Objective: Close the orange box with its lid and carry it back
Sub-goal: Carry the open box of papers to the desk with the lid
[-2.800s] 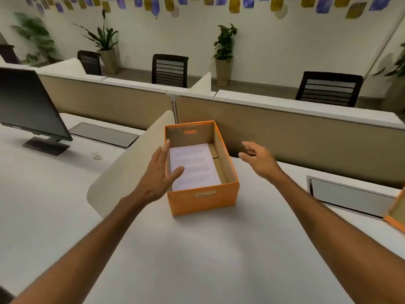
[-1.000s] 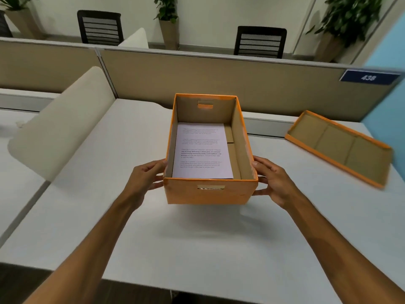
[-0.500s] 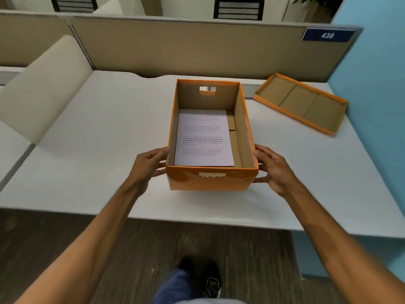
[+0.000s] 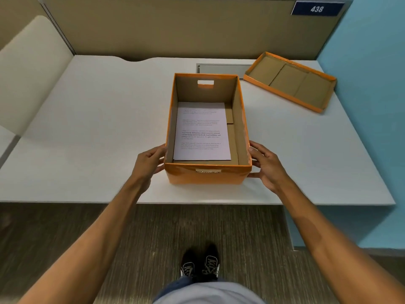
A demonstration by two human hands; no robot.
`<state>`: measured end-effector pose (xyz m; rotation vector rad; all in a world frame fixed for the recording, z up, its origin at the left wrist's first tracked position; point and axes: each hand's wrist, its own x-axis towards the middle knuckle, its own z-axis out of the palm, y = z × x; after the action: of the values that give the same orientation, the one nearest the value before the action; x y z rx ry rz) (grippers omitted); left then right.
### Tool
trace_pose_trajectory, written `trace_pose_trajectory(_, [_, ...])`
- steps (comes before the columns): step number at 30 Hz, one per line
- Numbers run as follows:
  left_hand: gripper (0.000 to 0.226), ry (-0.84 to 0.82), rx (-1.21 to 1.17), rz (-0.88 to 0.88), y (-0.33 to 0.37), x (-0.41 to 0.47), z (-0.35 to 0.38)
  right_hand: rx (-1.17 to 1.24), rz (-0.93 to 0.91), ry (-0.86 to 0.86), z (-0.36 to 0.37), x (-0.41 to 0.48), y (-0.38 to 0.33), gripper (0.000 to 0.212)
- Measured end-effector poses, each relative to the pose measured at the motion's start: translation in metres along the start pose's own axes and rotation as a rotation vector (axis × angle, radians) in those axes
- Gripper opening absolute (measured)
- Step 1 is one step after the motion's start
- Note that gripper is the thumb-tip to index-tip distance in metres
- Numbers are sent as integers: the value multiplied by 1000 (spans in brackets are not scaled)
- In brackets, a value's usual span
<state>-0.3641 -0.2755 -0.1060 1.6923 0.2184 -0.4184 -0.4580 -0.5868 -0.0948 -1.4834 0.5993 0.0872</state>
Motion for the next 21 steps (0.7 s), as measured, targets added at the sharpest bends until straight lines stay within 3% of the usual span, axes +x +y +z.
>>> trace_pose_trajectory(14, [45, -14, 82, 36, 1, -5, -4, -39, -16, 52, 7, -6, 1, 43])
trace_pose_trajectory(21, [59, 87, 345, 167, 13, -5, -7, -57, -101, 219, 13, -8, -3, 34])
